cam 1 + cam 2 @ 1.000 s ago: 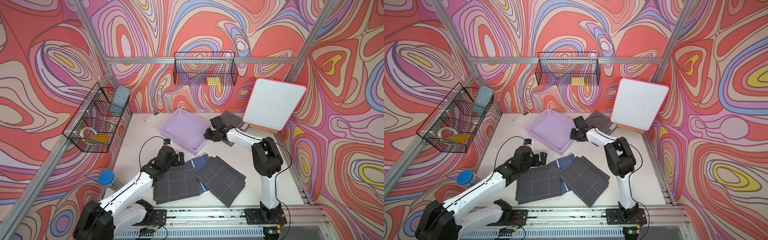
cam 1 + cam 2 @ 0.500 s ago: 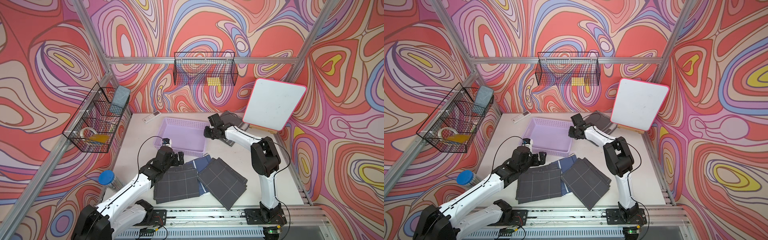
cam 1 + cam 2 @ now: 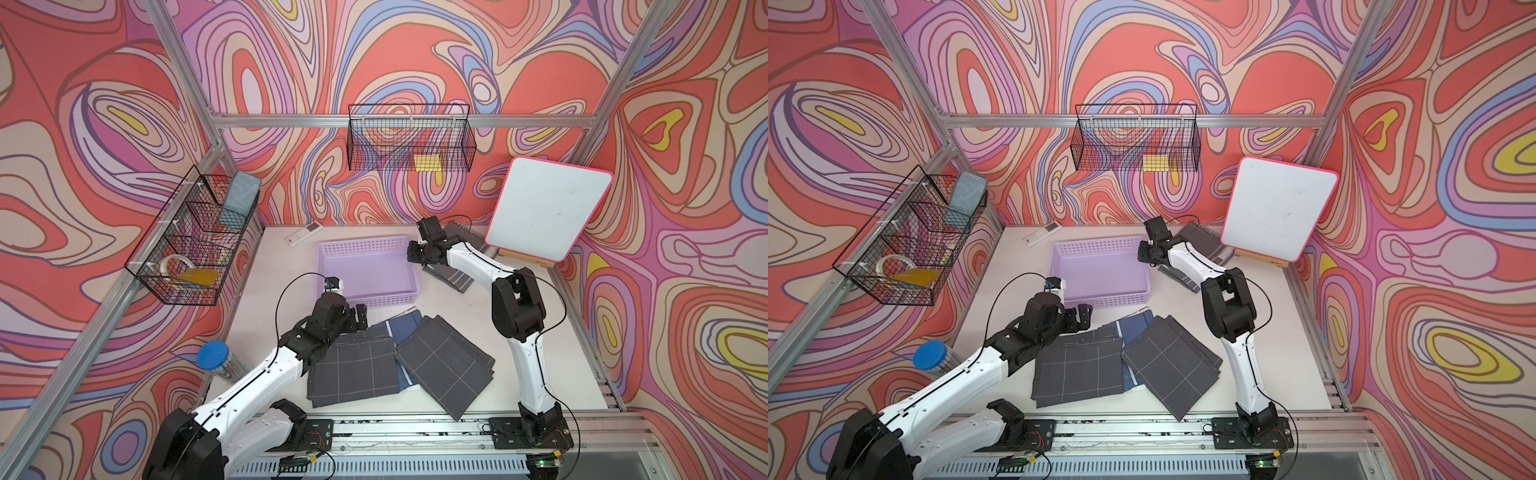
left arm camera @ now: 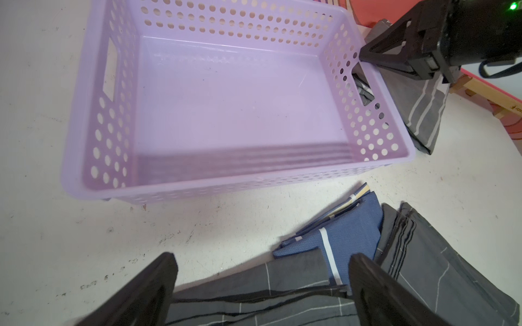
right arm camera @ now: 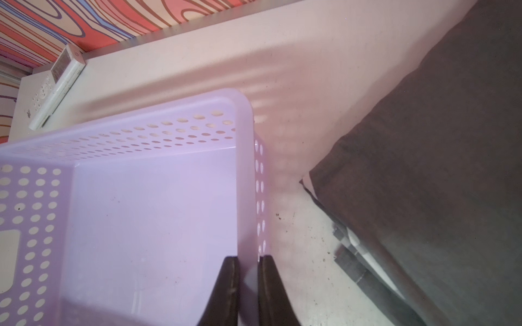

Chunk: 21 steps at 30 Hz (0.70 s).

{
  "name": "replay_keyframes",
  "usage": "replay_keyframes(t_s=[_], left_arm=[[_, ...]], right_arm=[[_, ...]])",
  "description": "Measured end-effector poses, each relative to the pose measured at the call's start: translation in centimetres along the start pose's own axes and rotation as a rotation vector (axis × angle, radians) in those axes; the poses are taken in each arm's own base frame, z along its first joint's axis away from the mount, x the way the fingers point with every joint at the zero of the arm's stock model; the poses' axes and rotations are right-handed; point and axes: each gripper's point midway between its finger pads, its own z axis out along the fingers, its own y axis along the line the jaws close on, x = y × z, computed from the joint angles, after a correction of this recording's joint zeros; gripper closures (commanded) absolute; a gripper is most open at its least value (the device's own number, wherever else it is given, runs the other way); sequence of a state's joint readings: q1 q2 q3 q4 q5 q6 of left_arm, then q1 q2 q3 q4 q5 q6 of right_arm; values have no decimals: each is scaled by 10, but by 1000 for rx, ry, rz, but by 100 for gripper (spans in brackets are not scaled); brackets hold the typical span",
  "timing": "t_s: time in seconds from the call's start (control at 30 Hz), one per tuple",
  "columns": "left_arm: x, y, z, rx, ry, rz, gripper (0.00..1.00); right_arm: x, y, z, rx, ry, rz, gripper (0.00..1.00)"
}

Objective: Put the folded pillowcase in the basket
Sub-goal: Adjust the basket at the center of the board.

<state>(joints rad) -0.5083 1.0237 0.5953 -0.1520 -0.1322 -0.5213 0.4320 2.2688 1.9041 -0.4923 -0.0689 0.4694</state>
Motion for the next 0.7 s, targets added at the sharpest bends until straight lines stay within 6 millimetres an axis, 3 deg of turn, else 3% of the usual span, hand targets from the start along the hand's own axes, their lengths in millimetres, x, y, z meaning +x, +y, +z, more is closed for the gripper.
replay_keyframes(t_s=[0.23,0.4,0.57,0.7], left_arm=[[2,1,-1,-8,11,0,1],[3,2,-1,-12,18,0,1],[5,0,-1,3,27,2,1],[9,-11,-1,62,50,14,1]], right_arm=[[-11,-18,-1,15,-8,-50,87],[-16,-29,-4,30,-3,-71,52],[-12,-36,-6,36,5,-83,39],[-3,-36,-26,38,15,-84,33]])
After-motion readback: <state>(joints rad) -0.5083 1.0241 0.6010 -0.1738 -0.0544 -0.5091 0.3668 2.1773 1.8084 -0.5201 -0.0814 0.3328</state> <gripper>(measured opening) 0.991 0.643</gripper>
